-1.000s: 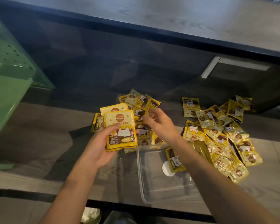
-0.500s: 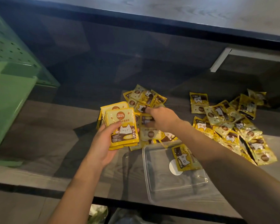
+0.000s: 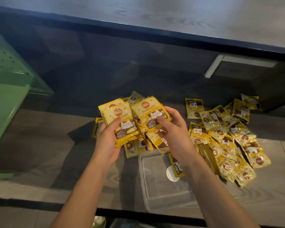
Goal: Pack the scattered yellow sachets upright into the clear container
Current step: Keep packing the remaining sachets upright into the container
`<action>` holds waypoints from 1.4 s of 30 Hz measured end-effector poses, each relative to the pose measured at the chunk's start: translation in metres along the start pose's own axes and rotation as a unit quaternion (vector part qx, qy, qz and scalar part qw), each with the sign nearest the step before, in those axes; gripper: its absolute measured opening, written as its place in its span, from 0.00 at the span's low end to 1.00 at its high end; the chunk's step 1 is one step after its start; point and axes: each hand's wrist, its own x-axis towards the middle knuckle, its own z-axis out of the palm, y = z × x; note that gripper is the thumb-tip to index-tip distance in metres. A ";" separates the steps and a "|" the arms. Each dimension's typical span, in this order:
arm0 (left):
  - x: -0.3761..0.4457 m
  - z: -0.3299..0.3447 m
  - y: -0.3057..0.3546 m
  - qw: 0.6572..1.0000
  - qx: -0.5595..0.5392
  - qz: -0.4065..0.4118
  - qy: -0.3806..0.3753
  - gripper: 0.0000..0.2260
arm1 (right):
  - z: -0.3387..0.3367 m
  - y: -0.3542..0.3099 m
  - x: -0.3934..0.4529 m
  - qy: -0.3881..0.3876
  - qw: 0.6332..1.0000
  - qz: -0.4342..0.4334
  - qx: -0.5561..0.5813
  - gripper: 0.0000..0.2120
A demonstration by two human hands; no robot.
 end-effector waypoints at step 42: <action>-0.038 0.031 -0.036 0.694 0.588 0.280 -0.308 0.09 | -0.049 0.067 -0.111 0.193 0.885 -0.157 -0.394 0.11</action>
